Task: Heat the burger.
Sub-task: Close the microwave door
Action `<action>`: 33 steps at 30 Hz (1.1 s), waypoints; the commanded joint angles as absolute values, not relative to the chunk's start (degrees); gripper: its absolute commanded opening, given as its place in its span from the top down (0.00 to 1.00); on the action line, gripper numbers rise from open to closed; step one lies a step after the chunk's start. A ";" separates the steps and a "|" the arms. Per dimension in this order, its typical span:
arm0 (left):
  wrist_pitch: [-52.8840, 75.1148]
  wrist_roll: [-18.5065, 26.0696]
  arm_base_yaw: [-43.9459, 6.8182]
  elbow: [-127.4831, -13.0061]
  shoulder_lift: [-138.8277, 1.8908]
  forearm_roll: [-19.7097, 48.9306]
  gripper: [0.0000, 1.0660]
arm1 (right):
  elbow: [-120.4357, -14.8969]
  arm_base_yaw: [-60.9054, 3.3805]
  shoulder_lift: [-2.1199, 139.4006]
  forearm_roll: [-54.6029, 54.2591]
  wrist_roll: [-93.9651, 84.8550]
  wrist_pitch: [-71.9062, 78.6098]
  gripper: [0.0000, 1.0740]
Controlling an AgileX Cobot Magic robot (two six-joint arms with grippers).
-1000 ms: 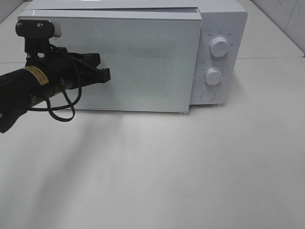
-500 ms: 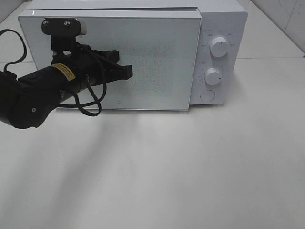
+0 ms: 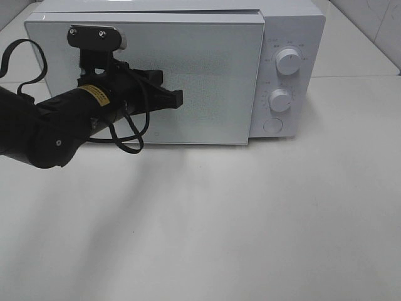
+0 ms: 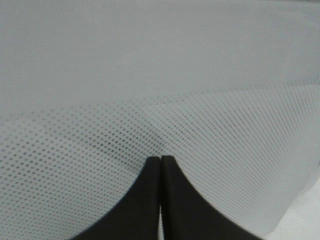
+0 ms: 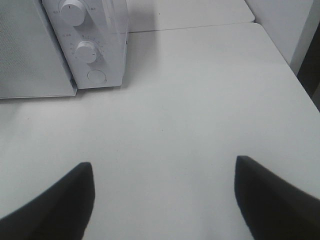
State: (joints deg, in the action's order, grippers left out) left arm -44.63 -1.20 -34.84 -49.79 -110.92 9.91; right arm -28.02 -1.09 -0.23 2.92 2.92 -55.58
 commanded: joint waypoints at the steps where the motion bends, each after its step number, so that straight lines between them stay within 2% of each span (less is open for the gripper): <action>1: -47.27 -0.80 -33.98 -53.17 -112.01 14.84 1.00 | -27.96 -0.74 -1.89 2.98 2.46 -55.23 0.29; 7: -47.27 0.29 -33.98 -55.00 -112.70 16.04 1.00 | -27.96 -0.74 -1.89 2.98 2.46 -55.23 0.29; 12: -47.10 3.44 -33.98 -57.18 -112.82 17.93 1.00 | -27.96 -0.74 -1.89 2.98 2.46 -55.23 0.29; 28: -44.46 3.38 -33.98 -61.31 -114.71 17.65 1.00 | -27.96 -0.74 -1.89 2.98 2.46 -55.23 0.29; 33: -44.29 3.38 -35.47 -61.48 -114.71 17.25 1.00 | -27.96 -0.74 -1.89 2.98 2.46 -55.23 0.29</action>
